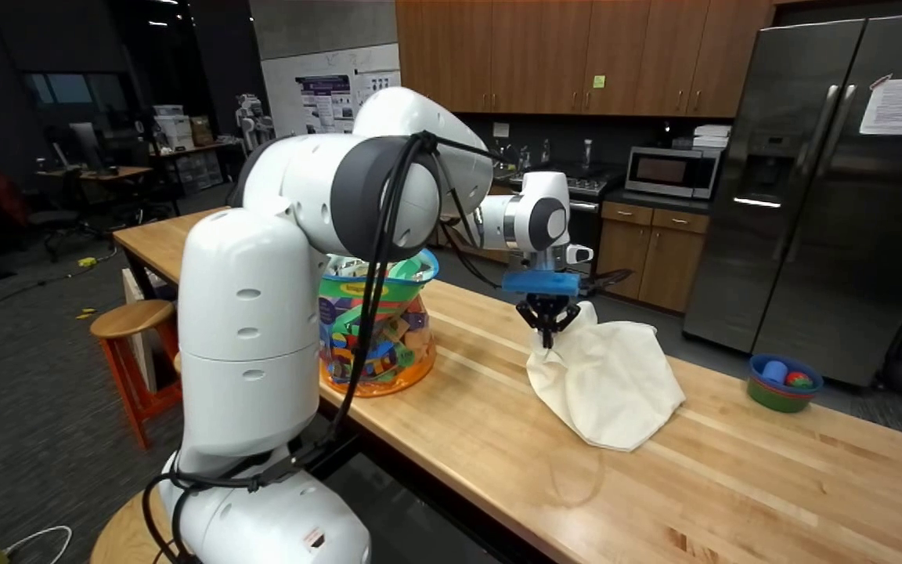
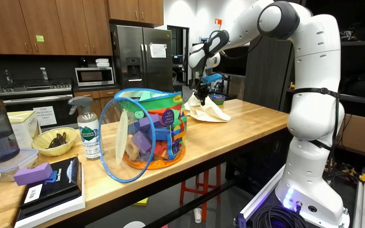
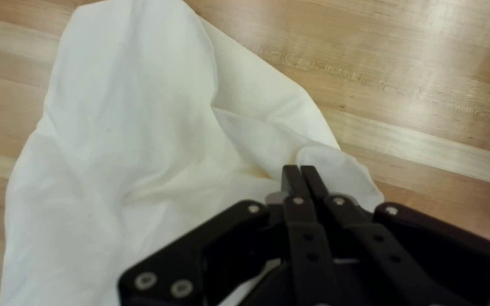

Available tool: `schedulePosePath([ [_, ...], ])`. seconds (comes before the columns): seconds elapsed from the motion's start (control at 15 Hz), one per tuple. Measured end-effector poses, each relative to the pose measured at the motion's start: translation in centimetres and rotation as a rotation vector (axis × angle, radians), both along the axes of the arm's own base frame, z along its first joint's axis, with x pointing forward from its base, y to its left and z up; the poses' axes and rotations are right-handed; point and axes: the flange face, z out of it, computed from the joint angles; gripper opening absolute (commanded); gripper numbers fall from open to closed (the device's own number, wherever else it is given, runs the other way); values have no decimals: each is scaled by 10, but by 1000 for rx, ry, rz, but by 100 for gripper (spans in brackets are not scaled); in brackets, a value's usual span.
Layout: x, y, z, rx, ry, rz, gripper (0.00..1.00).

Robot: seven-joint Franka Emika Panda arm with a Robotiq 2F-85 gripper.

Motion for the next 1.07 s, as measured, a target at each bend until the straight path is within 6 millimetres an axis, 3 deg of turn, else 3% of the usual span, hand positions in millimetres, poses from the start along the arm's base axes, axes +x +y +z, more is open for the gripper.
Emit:
schedulePosePath([
  [0.6, 1, 9, 65, 5, -42, 77, 1],
  [1.07, 7, 25, 133, 0, -60, 100, 1],
])
